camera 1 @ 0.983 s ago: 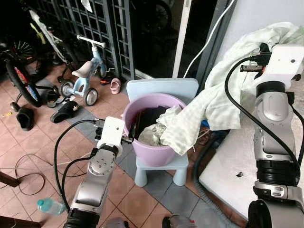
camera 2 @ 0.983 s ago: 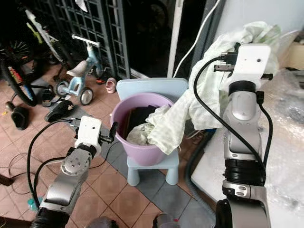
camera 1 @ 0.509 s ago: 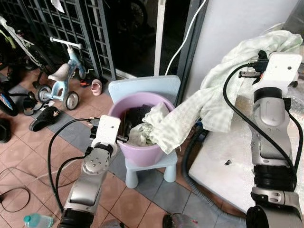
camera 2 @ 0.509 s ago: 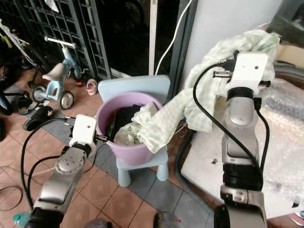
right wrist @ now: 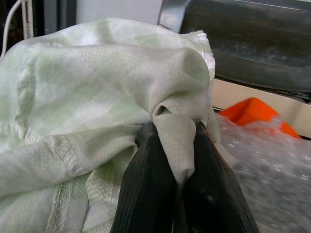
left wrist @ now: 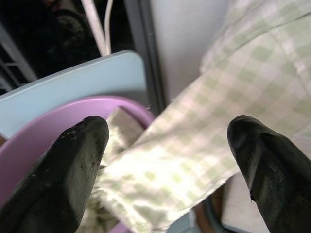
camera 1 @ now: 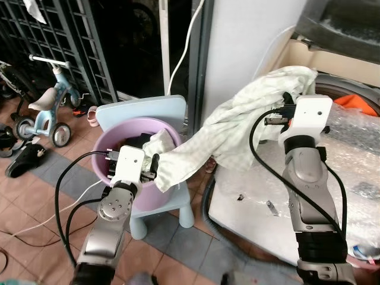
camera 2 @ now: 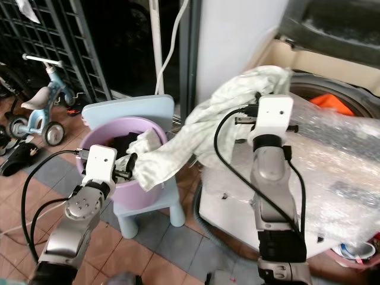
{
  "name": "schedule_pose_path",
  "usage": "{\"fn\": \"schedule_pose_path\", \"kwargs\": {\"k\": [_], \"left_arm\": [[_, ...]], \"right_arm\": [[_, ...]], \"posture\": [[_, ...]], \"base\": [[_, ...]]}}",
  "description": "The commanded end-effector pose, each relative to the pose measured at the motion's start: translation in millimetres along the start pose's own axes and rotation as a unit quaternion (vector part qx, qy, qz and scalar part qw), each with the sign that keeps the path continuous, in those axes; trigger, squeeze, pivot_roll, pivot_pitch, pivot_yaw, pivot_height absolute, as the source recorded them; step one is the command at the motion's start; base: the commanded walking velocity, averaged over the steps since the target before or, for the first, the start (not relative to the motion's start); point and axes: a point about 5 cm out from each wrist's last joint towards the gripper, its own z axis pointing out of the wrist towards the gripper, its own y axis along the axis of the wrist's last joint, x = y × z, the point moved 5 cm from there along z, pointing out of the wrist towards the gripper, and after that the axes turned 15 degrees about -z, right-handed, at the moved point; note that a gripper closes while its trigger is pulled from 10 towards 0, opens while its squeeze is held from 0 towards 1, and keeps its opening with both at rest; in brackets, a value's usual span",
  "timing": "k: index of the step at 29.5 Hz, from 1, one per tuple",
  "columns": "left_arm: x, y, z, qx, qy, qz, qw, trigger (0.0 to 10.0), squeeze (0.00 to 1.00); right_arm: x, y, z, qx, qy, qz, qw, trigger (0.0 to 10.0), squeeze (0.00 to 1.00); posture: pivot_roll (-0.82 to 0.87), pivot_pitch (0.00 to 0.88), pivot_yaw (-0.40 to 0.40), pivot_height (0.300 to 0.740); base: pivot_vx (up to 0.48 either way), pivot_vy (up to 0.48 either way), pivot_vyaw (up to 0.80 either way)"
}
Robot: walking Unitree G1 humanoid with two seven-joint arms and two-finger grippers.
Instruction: Clothes washing
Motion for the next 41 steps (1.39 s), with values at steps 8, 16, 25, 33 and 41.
{"fn": "schedule_pose_path", "kwargs": {"k": [8, 16, 25, 33, 41], "left_arm": [[10.9, 9, 1.0, -0.014, 0.006, -0.022, 1.0, 10.0, 0.0], [11.3, 9, 3.9, -0.012, 0.018, -0.031, 0.999, 10.0, 0.0], [31.6, 9, -2.2, -0.015, 0.063, -0.047, 0.997, 10.0, 0.0], [39.0, 11, -2.8, -0.02, 0.074, -0.064, 0.995, 10.0, 0.0], [43.3, 6, -4.2, -0.011, 0.084, -0.069, 0.994, 10.0, 0.0]], "right_arm": [[2.6, 19, 0.6, -0.026, -0.007, 0.011, 1.0, 10.0, 0.0], [24.1, 40, 6.2, -0.084, 0.083, 0.001, 0.993, 10.0, 0.0], [31.8, 33, -0.3, -0.067, 0.102, 0.034, 0.992, 10.0, 0.0], [34.7, 74, 10.7, -0.167, 0.15, -0.018, 0.974, 10.0, 0.0], [17.3, 121, 47.0, -0.233, 0.193, -0.044, 0.952, 10.0, 0.0]], "posture": [[-0.07, 0.0, 0.032, 0.74], [-0.08, 0.0, 0.036, 0.74], [-0.08, 0.0, 0.035, 0.74], [-0.08, 0.0, 0.045, 0.74], [-0.07, 0.0, 0.037, 0.74]], "base": [[0.0, 0.0, -0.8], [0.0, 0.0, -0.1], [0.0, 0.0, 0.0], [0.219, 0.0, 0.0], [0.413, 0.0, 0.0]]}}
